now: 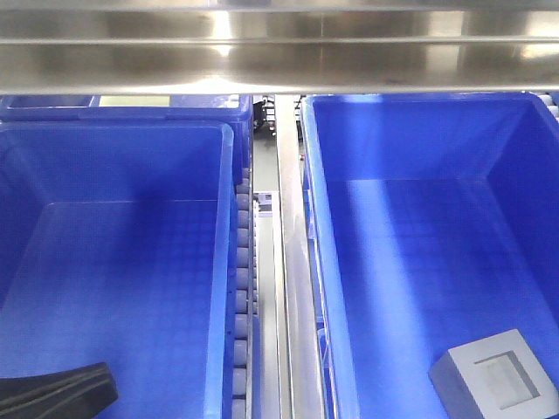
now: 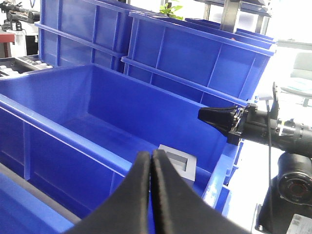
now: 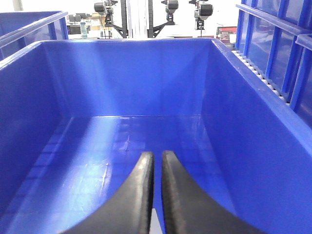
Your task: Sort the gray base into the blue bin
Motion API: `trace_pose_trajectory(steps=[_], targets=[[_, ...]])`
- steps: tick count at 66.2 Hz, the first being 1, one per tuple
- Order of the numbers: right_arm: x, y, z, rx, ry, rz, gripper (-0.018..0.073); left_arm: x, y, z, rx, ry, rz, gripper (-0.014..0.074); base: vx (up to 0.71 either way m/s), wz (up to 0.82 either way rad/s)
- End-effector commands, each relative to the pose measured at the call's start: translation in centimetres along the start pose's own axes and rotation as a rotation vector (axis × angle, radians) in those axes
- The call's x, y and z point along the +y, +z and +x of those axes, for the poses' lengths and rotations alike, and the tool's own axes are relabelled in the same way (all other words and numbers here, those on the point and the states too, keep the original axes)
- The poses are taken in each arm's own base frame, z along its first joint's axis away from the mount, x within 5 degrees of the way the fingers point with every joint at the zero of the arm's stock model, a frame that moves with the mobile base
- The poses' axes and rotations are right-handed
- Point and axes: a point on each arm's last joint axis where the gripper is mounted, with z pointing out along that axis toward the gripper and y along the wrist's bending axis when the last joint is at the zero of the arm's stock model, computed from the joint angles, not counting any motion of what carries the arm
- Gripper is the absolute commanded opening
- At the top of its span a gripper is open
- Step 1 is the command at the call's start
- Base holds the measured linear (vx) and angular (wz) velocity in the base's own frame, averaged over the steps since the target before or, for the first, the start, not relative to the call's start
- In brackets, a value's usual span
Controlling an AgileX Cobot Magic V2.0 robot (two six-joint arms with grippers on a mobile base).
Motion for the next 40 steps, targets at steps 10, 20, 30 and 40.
trace_pose_trajectory(steps=[10,20,30,40], targets=[[0.02,-0.12,-0.90,-0.092,-0.013,0.000,-0.0004,0.12,0.00,-0.95,-0.043,-0.010,-0.021,-0.0005,0.00,0.00],[0.02,-0.12,-0.90,-0.092,-0.013,0.000,-0.0004,0.12,0.00,-0.95,-0.043,-0.010,-0.021,-0.0005,0.00,0.00],[0.02,-0.12,-0.90,-0.092,-0.013,0.000,-0.0004,0.12,0.00,-0.95,-0.043,-0.010,-0.021,-0.0005,0.00,0.00],[0.02,-0.12,-0.90,-0.092,-0.013,0.000,-0.0004,0.12,0.00,-0.95,-0.043,-0.010,-0.021,-0.0005,0.00,0.00]])
